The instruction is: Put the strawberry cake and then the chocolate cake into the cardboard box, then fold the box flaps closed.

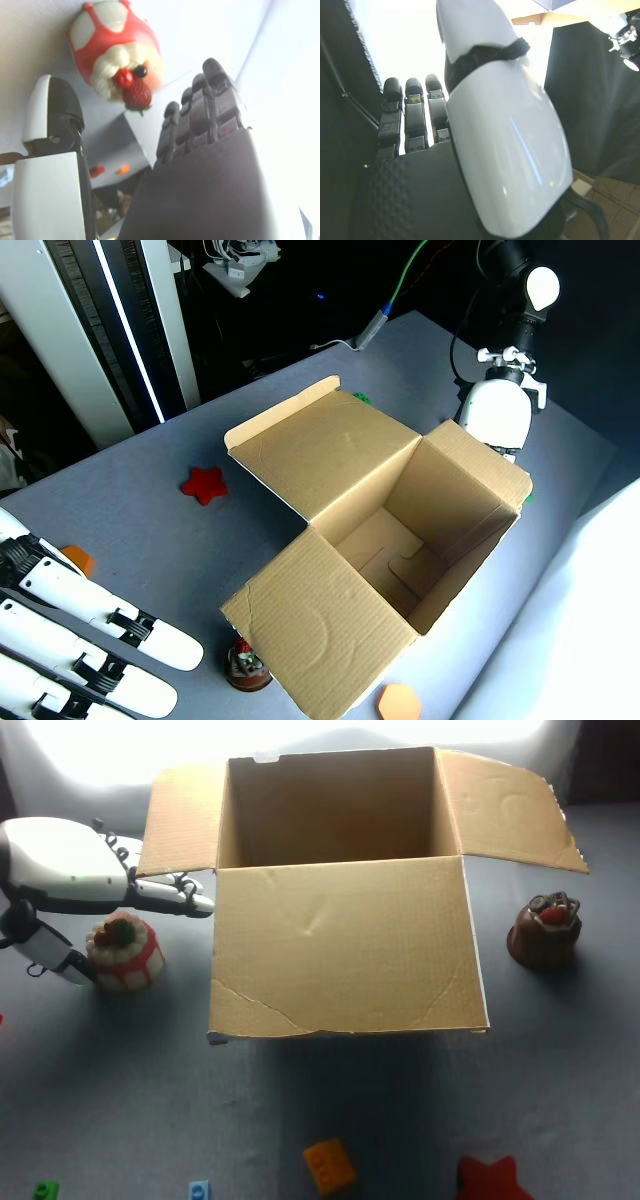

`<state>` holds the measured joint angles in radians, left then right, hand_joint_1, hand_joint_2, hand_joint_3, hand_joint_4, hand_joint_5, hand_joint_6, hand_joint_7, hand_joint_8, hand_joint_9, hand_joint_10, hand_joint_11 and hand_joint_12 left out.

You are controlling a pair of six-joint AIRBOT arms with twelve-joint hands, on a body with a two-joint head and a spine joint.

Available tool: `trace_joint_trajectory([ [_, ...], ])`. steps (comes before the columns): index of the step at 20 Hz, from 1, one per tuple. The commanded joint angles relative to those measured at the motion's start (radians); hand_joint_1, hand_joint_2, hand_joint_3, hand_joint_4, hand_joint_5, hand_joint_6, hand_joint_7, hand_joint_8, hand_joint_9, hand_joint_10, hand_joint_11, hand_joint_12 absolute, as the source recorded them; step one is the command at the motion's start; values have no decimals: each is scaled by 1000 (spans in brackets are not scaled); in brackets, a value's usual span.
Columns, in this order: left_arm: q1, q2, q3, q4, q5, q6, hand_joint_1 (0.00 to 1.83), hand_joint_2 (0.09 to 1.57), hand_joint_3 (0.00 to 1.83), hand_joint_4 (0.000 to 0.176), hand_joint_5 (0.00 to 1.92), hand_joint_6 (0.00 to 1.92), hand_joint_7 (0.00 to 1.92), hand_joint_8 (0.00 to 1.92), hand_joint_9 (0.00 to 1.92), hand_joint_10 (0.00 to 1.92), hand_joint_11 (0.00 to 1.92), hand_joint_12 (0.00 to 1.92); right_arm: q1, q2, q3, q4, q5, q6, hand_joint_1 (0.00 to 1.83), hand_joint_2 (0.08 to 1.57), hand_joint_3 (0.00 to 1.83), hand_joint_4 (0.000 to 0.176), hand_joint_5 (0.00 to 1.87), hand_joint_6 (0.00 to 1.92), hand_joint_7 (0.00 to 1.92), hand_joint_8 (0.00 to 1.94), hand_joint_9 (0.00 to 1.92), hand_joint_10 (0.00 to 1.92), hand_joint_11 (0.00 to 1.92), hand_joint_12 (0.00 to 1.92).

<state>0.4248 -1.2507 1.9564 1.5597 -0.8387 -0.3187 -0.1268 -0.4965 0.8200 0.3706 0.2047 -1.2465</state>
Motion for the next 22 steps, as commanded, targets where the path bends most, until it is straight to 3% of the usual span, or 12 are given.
trace_joint_trajectory([
  [1,-3,-1,14,-55,-16,-3,1150,1009,2,48,41,0,36,1,107,1,0,569,17,12,1,-3,123,-11,1210,1055,7,17,29,0,27,0,16,0,0,204],
  [3,0,-17,36,-48,-20,-8,1181,1000,0,46,57,4,45,2,125,6,0,608,17,12,1,-3,126,-12,1196,1062,9,21,28,0,33,2,21,2,0,166],
  [5,5,-29,52,-47,-24,-10,1163,1010,3,44,52,0,58,4,137,7,0,653,15,12,3,-3,130,-11,1185,1063,6,21,33,1,47,2,42,6,0,335],
  [7,12,-35,56,-47,-24,-10,1176,1012,3,48,64,4,61,3,132,4,0,637,11,10,9,39,127,-11,1179,1067,7,21,33,1,41,0,42,5,0,351],
  [10,28,-39,58,-46,-28,-10,1207,982,0,54,131,16,121,9,203,21,0,885,-5,6,32,104,113,-11,1191,1063,4,19,38,1,47,0,48,4,0,394],
  [14,37,-49,68,-46,-28,-9,1193,943,0,80,291,29,303,24,401,109,0,1333,-31,4,45,106,94,40,1180,1062,3,23,23,0,39,0,47,2,0,393],
  [15,37,-50,68,-46,-28,-9,1199,931,0,83,359,39,385,43,465,167,4,1430,-38,1,45,106,94,40,1175,1066,4,21,26,1,39,0,43,1,0,364],
  [17,37,-55,70,-46,-23,-2,1239,920,1,67,466,19,492,57,323,769,27,1539,-47,-9,45,106,78,29,1188,1059,0,18,52,8,50,2,47,3,0,379],
  [18,37,-58,72,-46,-22,3,1241,923,1,65,475,17,497,64,254,947,24,1570,-43,-13,44,106,67,22,1191,1057,0,17,56,8,52,2,49,3,0,383],
  [20,37,-65,79,-46,-22,6,1241,923,1,65,475,17,497,64,254,947,24,1570,-33,-16,43,106,54,16,1191,1057,0,17,56,8,52,2,49,3,0,383],
  [21,37,-67,81,-46,-22,6,1227,988,0,72,473,109,271,598,167,1214,52,1639,-31,-16,41,106,51,15,1188,1051,0,18,53,7,63,7,59,7,0,386],
  [22,37,-67,81,-46,-22,6,1252,1021,0,69,341,577,106,1033,124,1411,134,1657,-29,-16,36,106,51,5,1190,1055,0,15,54,5,65,3,49,3,0,361],
])
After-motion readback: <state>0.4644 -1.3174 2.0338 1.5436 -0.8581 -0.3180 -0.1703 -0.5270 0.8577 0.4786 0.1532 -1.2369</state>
